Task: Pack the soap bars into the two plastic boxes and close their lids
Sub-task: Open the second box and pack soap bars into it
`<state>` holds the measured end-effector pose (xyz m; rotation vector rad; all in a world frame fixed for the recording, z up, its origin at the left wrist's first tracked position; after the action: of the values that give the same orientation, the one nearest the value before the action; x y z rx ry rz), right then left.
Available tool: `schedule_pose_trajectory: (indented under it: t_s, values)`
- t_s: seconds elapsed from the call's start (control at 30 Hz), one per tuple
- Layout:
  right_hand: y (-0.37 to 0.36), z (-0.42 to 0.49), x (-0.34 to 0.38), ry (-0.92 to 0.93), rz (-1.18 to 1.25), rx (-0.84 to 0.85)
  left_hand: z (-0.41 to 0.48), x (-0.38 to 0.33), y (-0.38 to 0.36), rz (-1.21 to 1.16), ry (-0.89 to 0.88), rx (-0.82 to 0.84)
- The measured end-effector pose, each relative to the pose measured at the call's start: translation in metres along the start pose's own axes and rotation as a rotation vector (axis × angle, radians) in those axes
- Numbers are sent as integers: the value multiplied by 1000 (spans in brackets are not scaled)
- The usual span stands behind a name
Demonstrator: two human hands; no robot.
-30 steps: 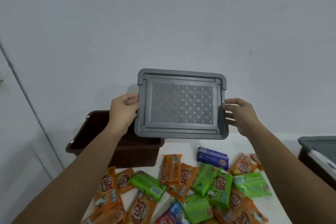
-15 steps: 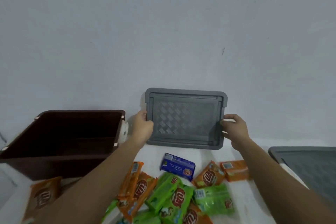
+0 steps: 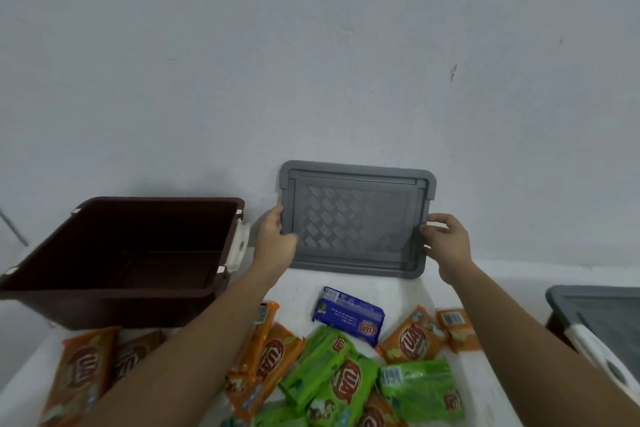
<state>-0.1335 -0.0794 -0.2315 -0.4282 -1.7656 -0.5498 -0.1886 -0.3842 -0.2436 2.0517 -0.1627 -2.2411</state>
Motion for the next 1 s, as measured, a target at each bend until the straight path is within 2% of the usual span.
schedule_pose_trajectory:
  t_s: [0.1, 0.2, 0.37, 0.43, 0.53, 0.6, 0.67, 0.73, 0.83, 1.0]
  values:
    - [0, 3, -2, 3, -15, -11, -6, -2, 0, -5, -17, 20]
    - [0, 1, -3, 34, -70, -31, -19, -5, 2, 128, -57, 61]
    - [-1, -29, 4, 192, -321, -339, -65, -4, 7, 516, -140, 170]
    - [-17, -56, 7, 335, -418, -369, -84, 2, 15, 662, -168, 204]
    - [-61, -98, -5, 466, -505, -74, -105, 20, 26, 796, -150, 241]
    - [-92, -124, -18, 425, -614, 192, -114, 33, 33, 880, -114, 256]
    - [-117, -148, -34, 386, -781, 364, -118, 42, 36, 920, -73, 287]
    - [-136, -165, -50, 365, -935, 436, -119, 41, 41, 866, -38, 275]
    - [-146, -176, -69, 303, -1106, 446, -121, 36, 48, 760, -16, 206]
    - [-144, -181, -70, 288, -1167, 460, -129, 36, 62, 682, 92, 154]
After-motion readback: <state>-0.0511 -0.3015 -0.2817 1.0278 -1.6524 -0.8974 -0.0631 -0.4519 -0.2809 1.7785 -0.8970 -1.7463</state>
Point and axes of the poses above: each hand's wrist, its own z-axis towards the middle knuckle, its own y-axis out of the back of the hand, x = y × z, the point moved 5 cm from there along z, towards the middle knuckle, and after that the axes turned 7 degrees about -y, right-handed, at the moved point
